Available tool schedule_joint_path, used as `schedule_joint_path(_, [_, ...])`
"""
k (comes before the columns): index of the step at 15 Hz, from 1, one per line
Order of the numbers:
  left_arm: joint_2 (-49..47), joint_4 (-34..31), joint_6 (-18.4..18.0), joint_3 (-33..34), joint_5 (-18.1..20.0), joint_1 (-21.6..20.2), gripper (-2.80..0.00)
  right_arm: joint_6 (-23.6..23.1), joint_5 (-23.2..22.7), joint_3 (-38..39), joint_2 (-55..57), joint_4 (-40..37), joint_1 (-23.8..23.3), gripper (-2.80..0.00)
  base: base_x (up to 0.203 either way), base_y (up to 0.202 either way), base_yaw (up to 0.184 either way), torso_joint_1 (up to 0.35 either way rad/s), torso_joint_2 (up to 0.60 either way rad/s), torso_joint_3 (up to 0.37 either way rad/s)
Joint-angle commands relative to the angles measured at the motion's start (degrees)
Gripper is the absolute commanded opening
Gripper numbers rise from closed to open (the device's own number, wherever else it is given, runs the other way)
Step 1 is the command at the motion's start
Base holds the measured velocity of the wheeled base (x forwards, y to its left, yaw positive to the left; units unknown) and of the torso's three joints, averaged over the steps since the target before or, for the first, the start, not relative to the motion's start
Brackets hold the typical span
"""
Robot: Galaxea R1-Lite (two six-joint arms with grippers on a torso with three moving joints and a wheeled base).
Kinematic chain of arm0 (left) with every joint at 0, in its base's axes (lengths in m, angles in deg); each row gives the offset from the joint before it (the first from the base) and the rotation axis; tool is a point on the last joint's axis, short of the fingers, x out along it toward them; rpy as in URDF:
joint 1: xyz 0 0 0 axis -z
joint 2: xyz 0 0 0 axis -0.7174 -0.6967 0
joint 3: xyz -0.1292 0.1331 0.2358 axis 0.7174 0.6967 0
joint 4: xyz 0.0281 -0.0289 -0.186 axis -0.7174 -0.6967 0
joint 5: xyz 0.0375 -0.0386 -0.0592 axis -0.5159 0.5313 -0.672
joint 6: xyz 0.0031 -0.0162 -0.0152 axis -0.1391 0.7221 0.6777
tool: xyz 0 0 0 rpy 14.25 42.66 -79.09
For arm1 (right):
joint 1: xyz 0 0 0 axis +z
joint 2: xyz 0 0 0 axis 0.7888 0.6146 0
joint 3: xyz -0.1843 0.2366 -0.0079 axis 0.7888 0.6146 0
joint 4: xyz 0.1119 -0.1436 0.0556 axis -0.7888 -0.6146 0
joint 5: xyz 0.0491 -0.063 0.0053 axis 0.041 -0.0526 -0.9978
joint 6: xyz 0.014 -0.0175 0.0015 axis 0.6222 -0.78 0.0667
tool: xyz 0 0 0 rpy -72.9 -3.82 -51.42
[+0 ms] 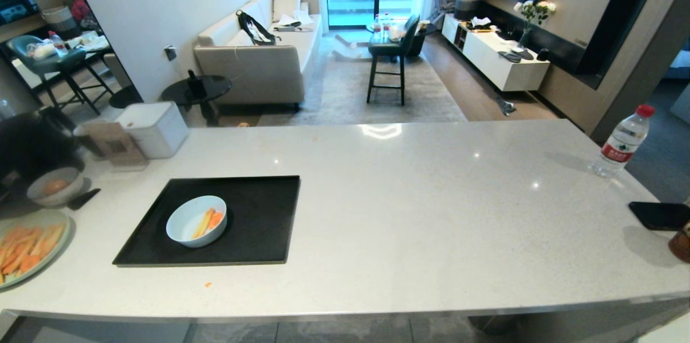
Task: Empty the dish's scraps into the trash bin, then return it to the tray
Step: Pick up the bowl with leftover food
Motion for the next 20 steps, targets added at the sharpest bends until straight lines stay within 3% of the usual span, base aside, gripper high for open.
schedule_joint_path(1, [0.02, -0.03, 0.04, 0.00, -0.03, -0.01, -2.80, 0.05, 0.01, 0.00, -0.02, 0.02, 0.01, -2.80, 0.000, 0.000, 0.000, 0.000, 0.00, 0.000])
schedule_joint_path(20, [0.02, -0.01, 0.13, 0.00, -0.03, -0.01, -2.80, 0.05, 0.01, 0.00, -0.02, 0.02, 0.01, -2.80, 0.000, 0.000, 0.000, 0.000, 0.00, 0.000])
